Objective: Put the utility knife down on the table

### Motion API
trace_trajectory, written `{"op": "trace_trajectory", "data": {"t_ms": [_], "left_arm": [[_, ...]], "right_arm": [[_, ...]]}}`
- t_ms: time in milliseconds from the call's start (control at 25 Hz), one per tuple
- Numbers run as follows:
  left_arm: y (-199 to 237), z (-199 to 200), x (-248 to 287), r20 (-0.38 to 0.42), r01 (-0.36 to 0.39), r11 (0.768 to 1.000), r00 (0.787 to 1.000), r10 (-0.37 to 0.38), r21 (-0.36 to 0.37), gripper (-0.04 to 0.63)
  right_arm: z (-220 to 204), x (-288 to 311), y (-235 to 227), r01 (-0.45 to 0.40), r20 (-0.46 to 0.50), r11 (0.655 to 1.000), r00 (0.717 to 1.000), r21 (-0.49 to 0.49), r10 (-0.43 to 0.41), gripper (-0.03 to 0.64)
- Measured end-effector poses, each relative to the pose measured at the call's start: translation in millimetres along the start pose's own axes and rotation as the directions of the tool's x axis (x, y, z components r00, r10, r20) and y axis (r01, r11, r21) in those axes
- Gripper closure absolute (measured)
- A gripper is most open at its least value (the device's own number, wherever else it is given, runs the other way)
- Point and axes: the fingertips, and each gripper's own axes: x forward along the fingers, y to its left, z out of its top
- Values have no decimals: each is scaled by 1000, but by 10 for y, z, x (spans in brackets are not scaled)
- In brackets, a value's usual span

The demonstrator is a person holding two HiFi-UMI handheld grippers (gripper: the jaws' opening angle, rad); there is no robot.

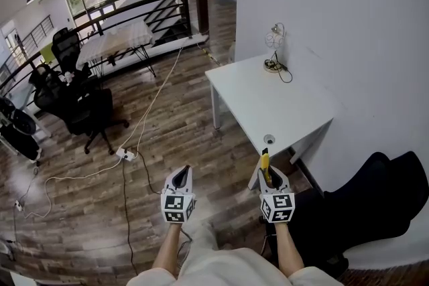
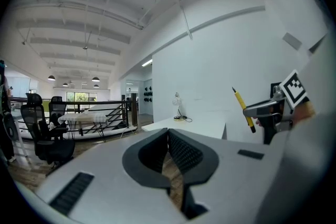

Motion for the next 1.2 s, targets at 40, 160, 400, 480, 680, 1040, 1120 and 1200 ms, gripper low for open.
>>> {"op": "trace_trajectory", "data": {"t_ms": [40, 160, 400, 480, 680, 1040, 1120, 1200], "left_arm": [[20, 4, 42, 1, 2, 1000, 1000, -2, 0, 589], [94, 6, 198, 2, 8, 1000, 1000, -8, 1, 589], [351, 35, 724, 4, 18, 1000, 1000, -18, 2, 589], [472, 72, 949, 5, 21, 1000, 1000, -21, 1, 589], [803, 210, 1511, 12, 34, 999, 999, -34, -3, 589], [1435, 458, 2429, 8, 61, 998, 998, -61, -2, 589], [1566, 531, 2612, 10, 68, 998, 998, -68, 2, 589], [1685, 579, 2784, 11, 76, 997, 997, -76, 4, 589]], "right_arm": [[7, 38, -4, 1, 2, 1000, 1000, -1, -1, 506], [25, 193, -31, 3, 4, 1000, 1000, -3, -3, 506], [71, 747, -152, 13, 0, 1000, 1000, -1, -13, 506], [123, 980, -197, 16, 0, 1000, 1000, -2, -16, 506], [298, 1587, -286, 25, -6, 1000, 1000, -4, -25, 506], [694, 2644, -331, 32, -7, 999, 999, -14, -32, 506], [777, 2857, -340, 37, -5, 999, 999, -13, -38, 506], [842, 3062, -352, 43, -6, 999, 999, -15, -43, 506]]}}
